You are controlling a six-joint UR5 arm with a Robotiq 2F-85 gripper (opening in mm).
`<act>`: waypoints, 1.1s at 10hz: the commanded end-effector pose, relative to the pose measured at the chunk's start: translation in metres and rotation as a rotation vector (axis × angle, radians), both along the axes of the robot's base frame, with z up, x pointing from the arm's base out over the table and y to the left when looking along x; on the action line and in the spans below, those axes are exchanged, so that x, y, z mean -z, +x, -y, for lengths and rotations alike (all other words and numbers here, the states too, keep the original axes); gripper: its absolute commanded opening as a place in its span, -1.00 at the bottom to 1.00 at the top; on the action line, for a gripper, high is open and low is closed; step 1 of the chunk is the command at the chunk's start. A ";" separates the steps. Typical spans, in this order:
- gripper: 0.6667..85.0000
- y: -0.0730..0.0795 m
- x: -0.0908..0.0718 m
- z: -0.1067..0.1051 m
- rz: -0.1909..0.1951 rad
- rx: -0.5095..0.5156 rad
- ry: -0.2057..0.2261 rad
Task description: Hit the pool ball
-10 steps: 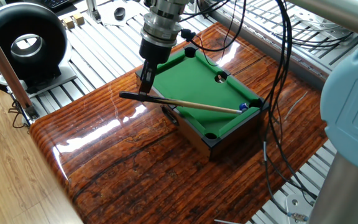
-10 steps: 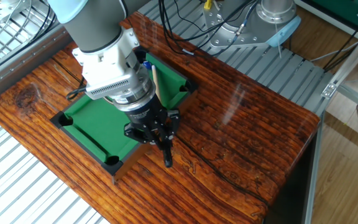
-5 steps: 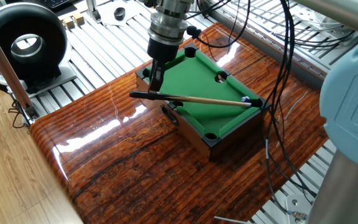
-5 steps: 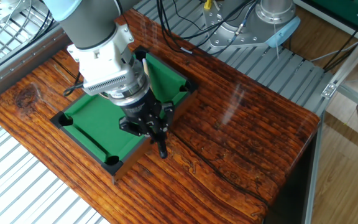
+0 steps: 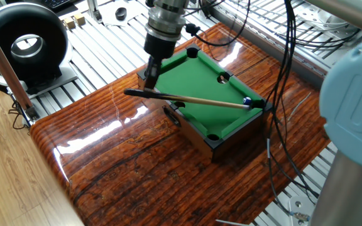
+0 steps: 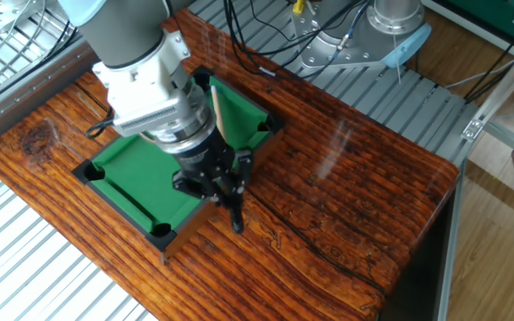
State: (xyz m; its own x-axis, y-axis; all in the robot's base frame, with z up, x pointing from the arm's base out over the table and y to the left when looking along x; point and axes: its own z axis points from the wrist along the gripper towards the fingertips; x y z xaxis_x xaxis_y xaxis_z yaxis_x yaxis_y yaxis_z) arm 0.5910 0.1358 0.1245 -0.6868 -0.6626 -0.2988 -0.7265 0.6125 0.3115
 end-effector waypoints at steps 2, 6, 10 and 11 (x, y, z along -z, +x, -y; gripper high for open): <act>-0.99 0.049 -0.016 0.016 0.059 0.070 0.001; -0.99 0.079 -0.009 0.045 0.083 0.212 -0.045; -0.99 0.073 0.004 0.086 0.023 0.326 -0.152; -0.99 0.074 0.006 0.091 0.024 0.337 -0.161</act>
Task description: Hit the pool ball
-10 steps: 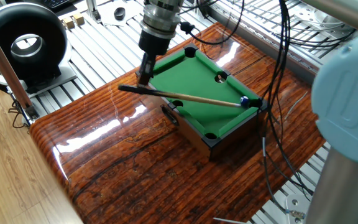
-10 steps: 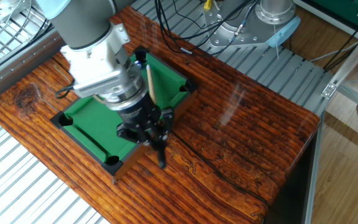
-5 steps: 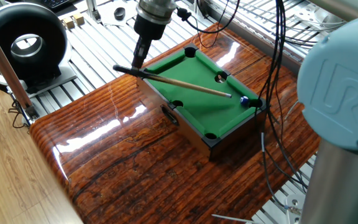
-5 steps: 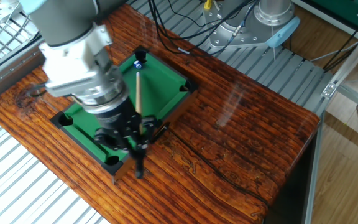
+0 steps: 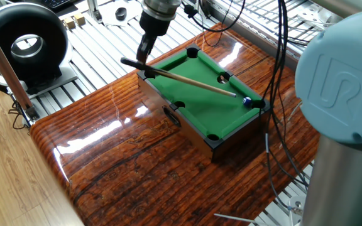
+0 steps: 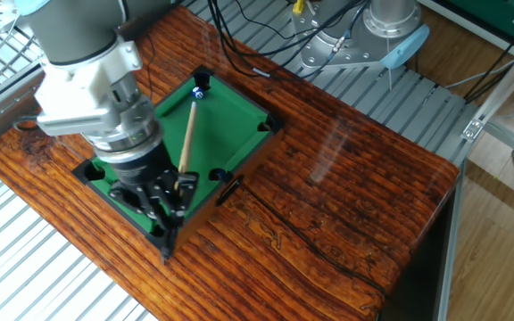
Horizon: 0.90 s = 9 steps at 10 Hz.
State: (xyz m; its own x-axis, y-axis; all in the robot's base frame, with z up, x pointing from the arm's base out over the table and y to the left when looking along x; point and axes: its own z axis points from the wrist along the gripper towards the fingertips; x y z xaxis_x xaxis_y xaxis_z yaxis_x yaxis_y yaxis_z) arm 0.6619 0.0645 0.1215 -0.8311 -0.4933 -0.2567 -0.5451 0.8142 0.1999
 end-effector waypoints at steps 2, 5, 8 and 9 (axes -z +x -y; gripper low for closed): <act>-0.99 0.013 0.009 0.033 0.019 0.093 -0.040; -0.99 0.016 0.008 0.035 0.026 0.119 -0.031; -0.99 0.018 0.009 0.034 0.020 0.182 -0.021; -0.99 0.018 0.010 0.033 0.022 0.190 -0.021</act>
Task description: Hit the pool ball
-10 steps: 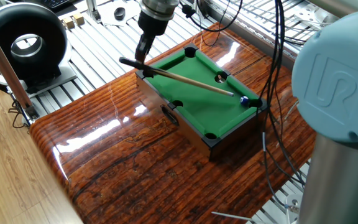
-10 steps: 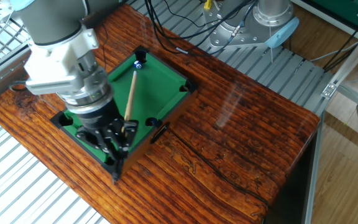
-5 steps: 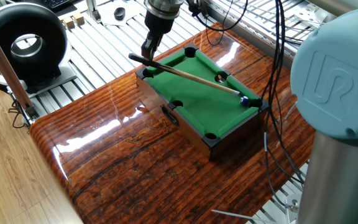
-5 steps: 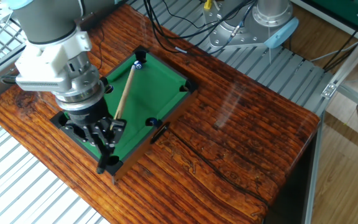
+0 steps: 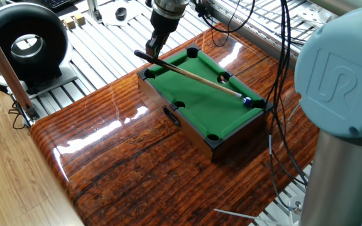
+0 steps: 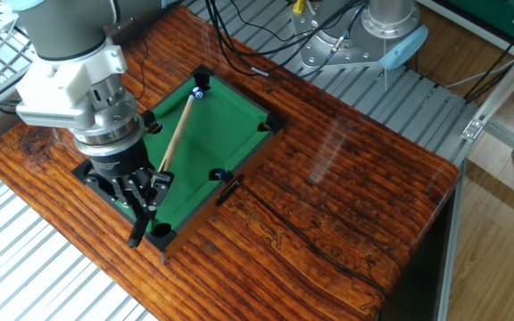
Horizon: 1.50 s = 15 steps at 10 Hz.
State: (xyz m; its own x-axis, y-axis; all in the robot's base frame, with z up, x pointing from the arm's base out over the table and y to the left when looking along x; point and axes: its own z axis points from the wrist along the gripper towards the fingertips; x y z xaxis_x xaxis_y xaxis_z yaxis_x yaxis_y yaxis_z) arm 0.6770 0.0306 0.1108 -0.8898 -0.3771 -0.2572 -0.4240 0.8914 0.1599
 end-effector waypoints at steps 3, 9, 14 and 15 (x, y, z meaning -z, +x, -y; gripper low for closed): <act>-0.99 0.009 0.003 0.011 0.027 0.051 -0.027; -0.99 -0.036 0.024 0.038 -0.094 0.132 -0.088; -0.99 -0.025 -0.012 0.037 -0.133 0.136 -0.109; -0.99 -0.017 -0.012 0.035 -0.112 0.133 -0.099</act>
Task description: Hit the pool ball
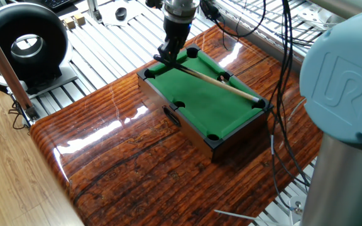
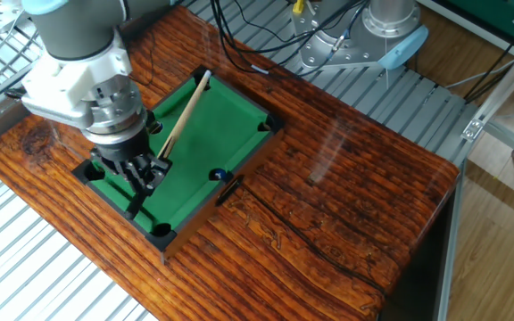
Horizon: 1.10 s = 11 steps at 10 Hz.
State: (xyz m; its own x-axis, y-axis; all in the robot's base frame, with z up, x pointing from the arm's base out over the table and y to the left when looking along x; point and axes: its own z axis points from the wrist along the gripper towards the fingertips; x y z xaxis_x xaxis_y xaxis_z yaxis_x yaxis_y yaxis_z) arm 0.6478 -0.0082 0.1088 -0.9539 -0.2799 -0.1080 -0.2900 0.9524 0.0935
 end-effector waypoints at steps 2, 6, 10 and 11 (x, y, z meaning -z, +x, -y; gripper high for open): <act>-0.99 0.037 -0.008 -0.007 0.083 0.002 0.018; -0.99 0.069 -0.012 -0.012 0.197 0.023 0.028; -0.99 0.081 -0.009 -0.015 0.206 0.037 0.019; -0.99 0.083 -0.009 -0.014 0.206 0.035 0.018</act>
State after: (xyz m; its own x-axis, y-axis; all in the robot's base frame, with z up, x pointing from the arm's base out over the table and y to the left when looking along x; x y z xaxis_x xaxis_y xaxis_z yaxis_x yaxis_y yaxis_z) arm 0.7207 0.0037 0.1166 -0.9233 -0.2544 -0.2877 -0.2792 0.9590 0.0479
